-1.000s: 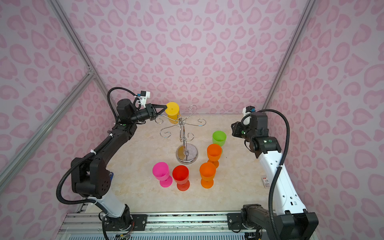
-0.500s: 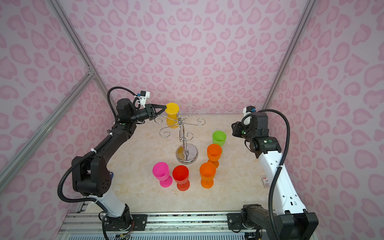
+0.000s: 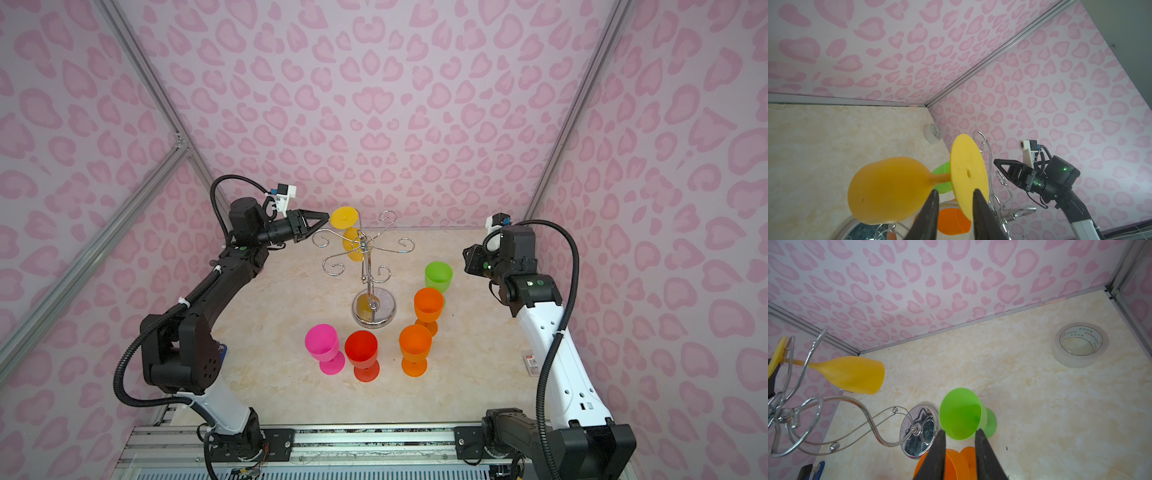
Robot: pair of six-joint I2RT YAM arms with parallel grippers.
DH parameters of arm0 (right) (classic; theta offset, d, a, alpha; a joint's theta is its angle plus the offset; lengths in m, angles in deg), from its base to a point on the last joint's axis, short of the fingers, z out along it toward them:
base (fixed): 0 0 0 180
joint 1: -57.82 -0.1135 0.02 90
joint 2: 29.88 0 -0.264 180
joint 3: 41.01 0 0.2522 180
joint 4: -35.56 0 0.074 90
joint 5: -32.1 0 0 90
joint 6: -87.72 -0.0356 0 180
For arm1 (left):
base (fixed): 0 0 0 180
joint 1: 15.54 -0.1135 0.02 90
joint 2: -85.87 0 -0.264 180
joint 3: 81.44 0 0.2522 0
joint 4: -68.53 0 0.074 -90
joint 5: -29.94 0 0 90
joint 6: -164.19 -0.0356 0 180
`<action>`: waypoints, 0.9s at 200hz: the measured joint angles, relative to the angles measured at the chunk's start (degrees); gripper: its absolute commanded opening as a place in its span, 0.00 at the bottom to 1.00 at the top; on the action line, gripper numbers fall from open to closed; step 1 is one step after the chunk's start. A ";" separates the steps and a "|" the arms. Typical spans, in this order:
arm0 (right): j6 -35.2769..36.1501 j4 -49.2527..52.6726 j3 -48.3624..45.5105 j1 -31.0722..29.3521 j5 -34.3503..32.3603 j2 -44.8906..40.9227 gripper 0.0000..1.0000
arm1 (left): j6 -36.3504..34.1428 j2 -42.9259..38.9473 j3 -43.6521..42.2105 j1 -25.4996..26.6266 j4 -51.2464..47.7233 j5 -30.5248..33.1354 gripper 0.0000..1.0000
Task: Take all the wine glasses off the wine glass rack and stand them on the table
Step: 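Close the left gripper on the yellow glass's base disc and hold it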
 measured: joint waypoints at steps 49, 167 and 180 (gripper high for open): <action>0.09 0.04 0.00 0.22 0.20 -0.04 0.26 | -3.93 2.36 7.23 -0.39 -4.17 -2.19 0.31; 0.15 0.20 0.11 0.79 0.26 -0.24 0.26 | -13.14 8.66 15.37 -0.37 -17.11 -6.54 0.32; 0.13 0.17 0.11 0.79 0.35 -0.13 0.26 | -13.53 8.66 15.37 -0.31 -17.79 -6.64 0.32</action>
